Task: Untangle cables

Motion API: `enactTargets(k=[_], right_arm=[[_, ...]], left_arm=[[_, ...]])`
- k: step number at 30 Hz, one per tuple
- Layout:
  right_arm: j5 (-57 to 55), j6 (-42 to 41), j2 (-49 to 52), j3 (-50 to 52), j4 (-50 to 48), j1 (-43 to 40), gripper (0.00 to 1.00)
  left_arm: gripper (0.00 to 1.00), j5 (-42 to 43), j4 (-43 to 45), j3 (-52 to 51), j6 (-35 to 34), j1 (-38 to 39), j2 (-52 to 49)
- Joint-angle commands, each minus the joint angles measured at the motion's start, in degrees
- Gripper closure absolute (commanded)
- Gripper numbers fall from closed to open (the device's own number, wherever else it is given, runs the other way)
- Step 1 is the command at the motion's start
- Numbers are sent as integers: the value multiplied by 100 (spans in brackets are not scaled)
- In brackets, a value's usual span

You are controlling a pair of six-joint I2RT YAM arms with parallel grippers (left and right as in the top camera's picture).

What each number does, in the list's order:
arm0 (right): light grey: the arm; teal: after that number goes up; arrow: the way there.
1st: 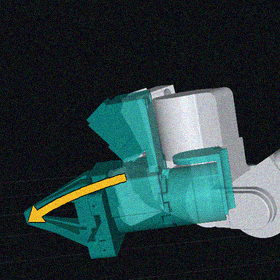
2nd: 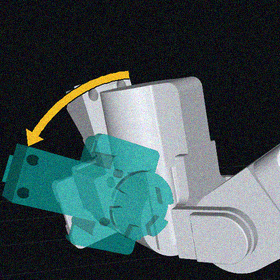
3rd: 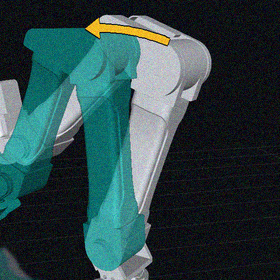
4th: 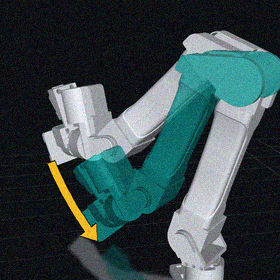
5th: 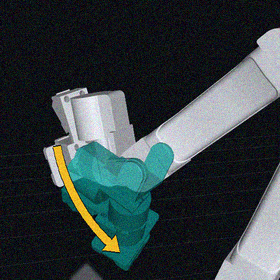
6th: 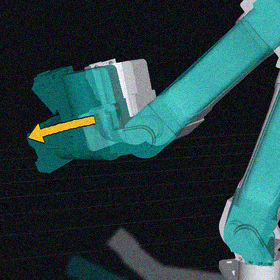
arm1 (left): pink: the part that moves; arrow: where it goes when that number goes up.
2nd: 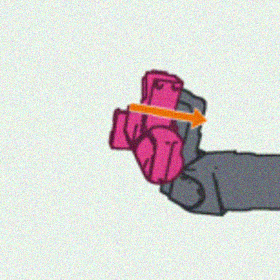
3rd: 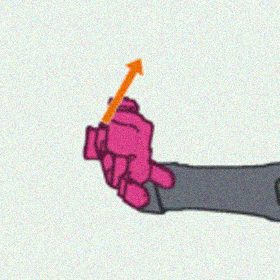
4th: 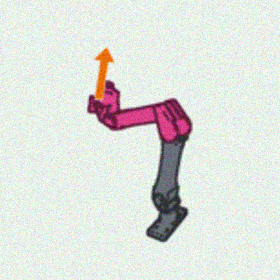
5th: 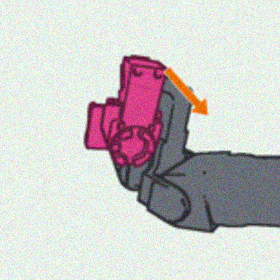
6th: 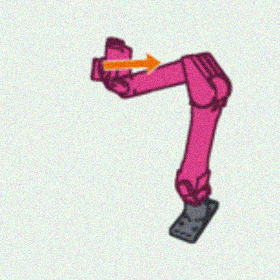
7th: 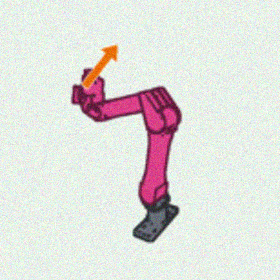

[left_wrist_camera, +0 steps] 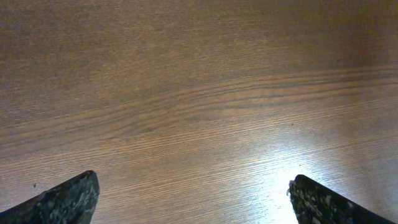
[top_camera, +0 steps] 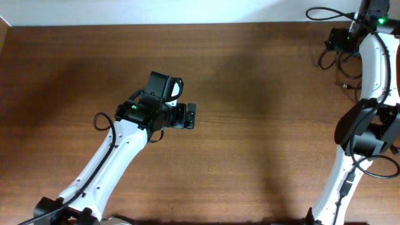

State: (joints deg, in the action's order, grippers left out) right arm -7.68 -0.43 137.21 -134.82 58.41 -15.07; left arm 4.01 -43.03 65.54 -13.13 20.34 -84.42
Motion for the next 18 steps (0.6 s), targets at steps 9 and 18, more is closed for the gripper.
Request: enactTargets(k=[9, 18], right_arm=[[1519, -203, -1709, -127, 728, 11, 2], [3252, -197, -1950, -120, 2138, 660, 2]], left_arm=[[1, -44, 4, 7, -55, -15, 92], [1, -44, 4, 7, -55, -15, 92]])
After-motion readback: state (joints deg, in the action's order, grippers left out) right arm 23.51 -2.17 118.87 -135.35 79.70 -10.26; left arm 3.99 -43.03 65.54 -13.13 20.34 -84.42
